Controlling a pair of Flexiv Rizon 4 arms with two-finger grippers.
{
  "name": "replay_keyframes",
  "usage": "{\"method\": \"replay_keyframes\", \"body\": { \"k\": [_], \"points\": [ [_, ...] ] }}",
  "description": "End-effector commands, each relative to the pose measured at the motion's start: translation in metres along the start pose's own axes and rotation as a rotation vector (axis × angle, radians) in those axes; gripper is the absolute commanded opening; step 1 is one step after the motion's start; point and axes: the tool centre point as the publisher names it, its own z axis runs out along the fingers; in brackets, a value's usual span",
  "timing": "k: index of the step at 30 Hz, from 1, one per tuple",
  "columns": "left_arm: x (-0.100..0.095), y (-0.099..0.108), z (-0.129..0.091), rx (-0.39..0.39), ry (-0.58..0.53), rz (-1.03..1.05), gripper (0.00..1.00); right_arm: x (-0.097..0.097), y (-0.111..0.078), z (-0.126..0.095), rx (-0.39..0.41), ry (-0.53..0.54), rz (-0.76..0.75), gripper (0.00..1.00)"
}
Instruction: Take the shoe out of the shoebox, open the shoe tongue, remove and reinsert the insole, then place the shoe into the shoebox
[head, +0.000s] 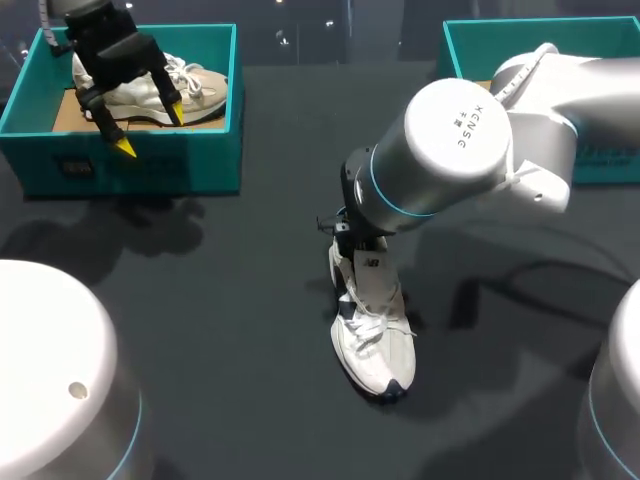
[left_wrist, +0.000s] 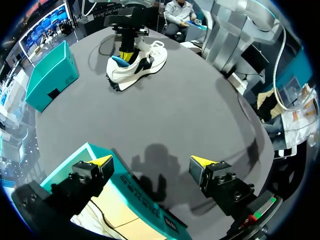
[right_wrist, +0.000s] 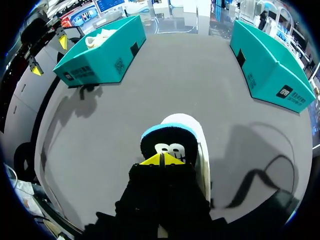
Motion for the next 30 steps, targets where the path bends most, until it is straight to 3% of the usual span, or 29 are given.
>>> {"method": "replay_keyframes", "body": {
  "k": [1, 14, 30],
  "points": [
    [0.000, 0.000, 0.000, -0.001, 0.001, 0.000, 1.00, 0.004, 0.000, 0.021, 0.023, -0.005, -0.011, 0.00],
    [0.000, 0.000, 0.000, -0.001, 0.001, 0.000, 1.00, -0.022, -0.030, 0.066, 0.166, -0.089, 0.044, 0.00],
    [0.000, 0.000, 0.000, -0.001, 0.001, 0.000, 1.00, -0.027, -0.095, 0.050, 0.347, -0.176, 0.126, 0.00]
  ]
}}
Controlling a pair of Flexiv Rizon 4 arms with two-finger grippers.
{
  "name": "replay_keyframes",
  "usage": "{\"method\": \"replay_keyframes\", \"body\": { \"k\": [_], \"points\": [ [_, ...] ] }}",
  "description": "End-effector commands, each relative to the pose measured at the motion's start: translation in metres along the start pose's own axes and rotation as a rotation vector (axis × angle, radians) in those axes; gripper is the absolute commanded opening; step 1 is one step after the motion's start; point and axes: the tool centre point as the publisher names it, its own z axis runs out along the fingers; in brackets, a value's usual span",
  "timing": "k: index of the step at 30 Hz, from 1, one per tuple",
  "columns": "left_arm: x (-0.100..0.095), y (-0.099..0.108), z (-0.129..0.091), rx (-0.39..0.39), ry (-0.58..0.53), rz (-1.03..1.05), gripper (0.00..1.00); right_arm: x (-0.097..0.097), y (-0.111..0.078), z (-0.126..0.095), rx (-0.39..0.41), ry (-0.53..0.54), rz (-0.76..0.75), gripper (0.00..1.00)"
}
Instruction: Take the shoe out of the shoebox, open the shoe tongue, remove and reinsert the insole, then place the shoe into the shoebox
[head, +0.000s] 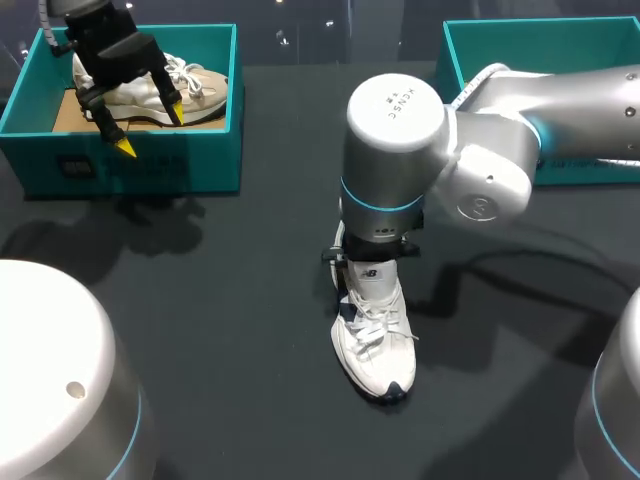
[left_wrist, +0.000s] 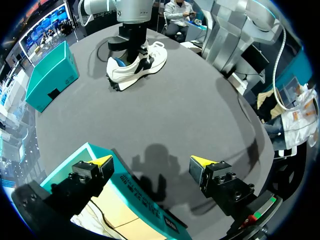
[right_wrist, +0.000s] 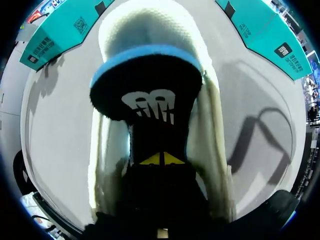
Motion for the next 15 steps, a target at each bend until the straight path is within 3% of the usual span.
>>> {"method": "replay_keyframes", "body": {
  "k": [1, 4, 15],
  "points": [
    [0.000, 0.000, -0.001, -0.002, 0.001, 0.000, 1.00, -0.003, -0.018, 0.021, 0.024, -0.011, 0.004, 0.00],
    [0.000, 0.000, -0.001, -0.002, 0.001, 0.000, 1.00, -0.004, -0.016, 0.012, 0.002, -0.006, 0.005, 0.00],
    [0.000, 0.000, -0.001, -0.002, 0.001, 0.000, 1.00, 0.000, 0.026, -0.060, -0.289, -0.013, -0.051, 0.00]
  ]
}}
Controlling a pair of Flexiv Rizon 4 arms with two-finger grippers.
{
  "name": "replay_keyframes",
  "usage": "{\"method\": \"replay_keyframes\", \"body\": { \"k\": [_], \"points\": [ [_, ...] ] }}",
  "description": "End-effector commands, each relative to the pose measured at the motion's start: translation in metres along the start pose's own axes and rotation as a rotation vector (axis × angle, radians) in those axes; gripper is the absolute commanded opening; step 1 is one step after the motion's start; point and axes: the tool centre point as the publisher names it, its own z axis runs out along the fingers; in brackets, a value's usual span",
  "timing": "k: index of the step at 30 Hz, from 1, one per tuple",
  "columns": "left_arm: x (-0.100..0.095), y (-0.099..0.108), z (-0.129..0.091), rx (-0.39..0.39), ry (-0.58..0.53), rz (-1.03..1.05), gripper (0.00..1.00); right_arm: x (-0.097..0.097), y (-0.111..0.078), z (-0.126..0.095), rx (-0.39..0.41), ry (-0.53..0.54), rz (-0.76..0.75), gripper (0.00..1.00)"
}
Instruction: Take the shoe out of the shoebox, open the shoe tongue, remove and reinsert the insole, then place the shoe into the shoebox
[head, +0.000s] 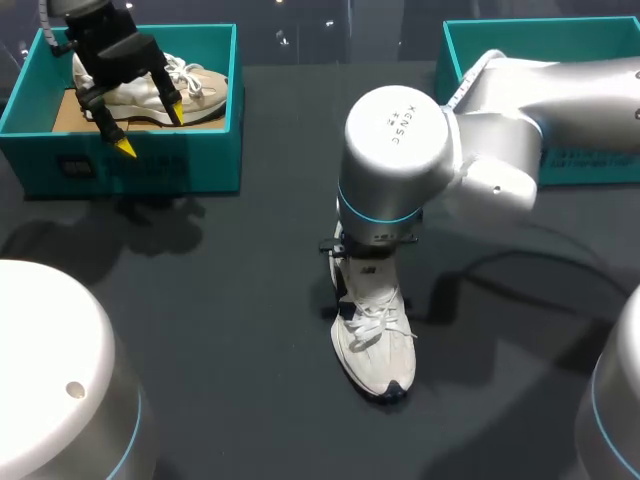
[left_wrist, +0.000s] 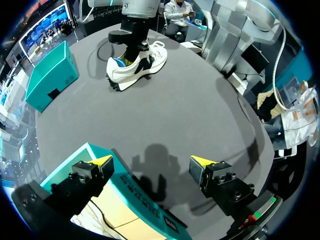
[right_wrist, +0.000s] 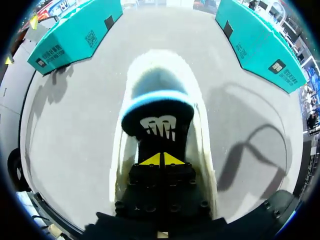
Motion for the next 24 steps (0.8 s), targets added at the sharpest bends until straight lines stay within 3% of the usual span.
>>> {"method": "replay_keyframes", "body": {
  "k": [1, 7, 15, 24],
  "points": [
    [0.000, 0.000, 0.000, -0.002, 0.001, 0.000, 1.00, -0.005, 0.007, -0.038, -0.112, -0.010, -0.010, 0.00],
    [0.000, 0.000, 0.000, -0.002, 0.001, 0.000, 1.00, -0.002, 0.024, -0.045, -0.200, 0.001, -0.028, 0.00],
    [0.000, 0.000, 0.000, -0.002, 0.001, 0.000, 1.00, 0.006, 0.037, -0.033, -0.236, 0.038, -0.042, 0.00],
    [0.000, 0.000, 0.000, -0.002, 0.001, 0.000, 1.00, 0.014, 0.051, -0.003, -0.195, 0.034, -0.065, 0.00]
  ]
}}
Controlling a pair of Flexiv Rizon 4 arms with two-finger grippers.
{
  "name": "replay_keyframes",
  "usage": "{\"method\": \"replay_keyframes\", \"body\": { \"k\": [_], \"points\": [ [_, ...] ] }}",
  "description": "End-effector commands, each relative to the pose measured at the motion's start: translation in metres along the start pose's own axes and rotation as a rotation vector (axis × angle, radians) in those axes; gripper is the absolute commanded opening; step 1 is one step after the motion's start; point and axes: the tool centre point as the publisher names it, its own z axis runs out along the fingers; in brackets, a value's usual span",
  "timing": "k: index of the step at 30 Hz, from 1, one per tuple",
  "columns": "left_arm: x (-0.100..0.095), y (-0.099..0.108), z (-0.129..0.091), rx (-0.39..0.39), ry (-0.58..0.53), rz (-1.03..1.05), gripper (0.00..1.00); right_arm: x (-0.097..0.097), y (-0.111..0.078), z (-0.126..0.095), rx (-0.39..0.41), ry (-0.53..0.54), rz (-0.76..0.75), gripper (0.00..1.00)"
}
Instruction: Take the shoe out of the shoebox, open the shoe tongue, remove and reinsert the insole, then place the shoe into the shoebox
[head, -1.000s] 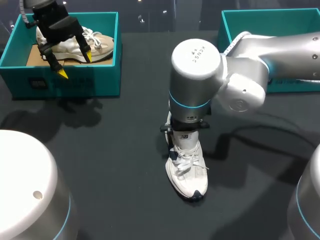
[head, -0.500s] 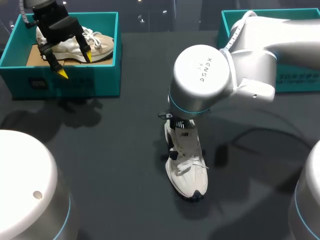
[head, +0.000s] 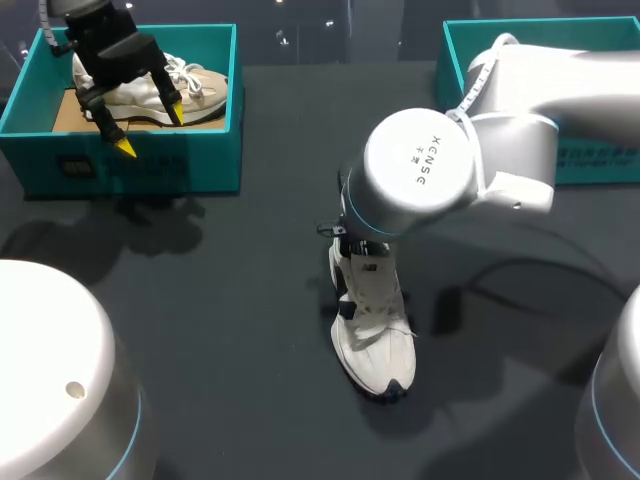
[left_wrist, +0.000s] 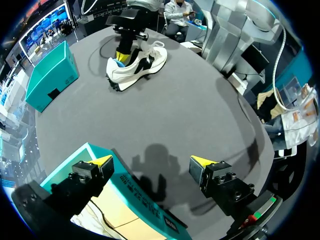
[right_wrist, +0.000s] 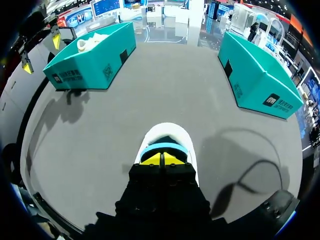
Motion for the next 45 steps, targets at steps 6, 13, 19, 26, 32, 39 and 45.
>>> {"method": "replay_keyframes", "body": {
  "k": [6, 13, 19, 26, 32, 39, 45],
  "points": [
    [0.000, 0.000, -0.001, -0.002, 0.001, 0.000, 1.00, 0.003, -0.007, 0.060, 0.115, 0.033, 0.009, 0.00],
    [0.000, 0.000, -0.001, -0.002, 0.001, 0.000, 1.00, -0.002, -0.033, 0.088, 0.227, 0.054, 0.047, 0.00],
    [0.000, 0.000, -0.001, -0.002, 0.001, 0.000, 1.00, -0.008, -0.076, 0.082, 0.308, 0.033, 0.100, 0.00],
    [0.000, 0.000, -0.001, -0.002, 0.001, 0.000, 1.00, -0.010, -0.121, 0.065, 0.430, -0.023, 0.139, 0.00],
    [0.000, 0.000, -0.001, -0.002, 0.001, 0.000, 1.00, -0.008, -0.107, 0.048, 0.359, -0.023, 0.126, 0.00],
    [0.000, 0.000, -0.001, -0.002, 0.001, 0.000, 1.00, -0.004, -0.054, 0.015, 0.124, 0.010, 0.088, 0.00],
    [0.000, 0.000, -0.001, -0.002, 0.001, 0.000, 1.00, -0.005, -0.025, 0.000, 0.007, 0.016, 0.054, 0.00]
  ]
}}
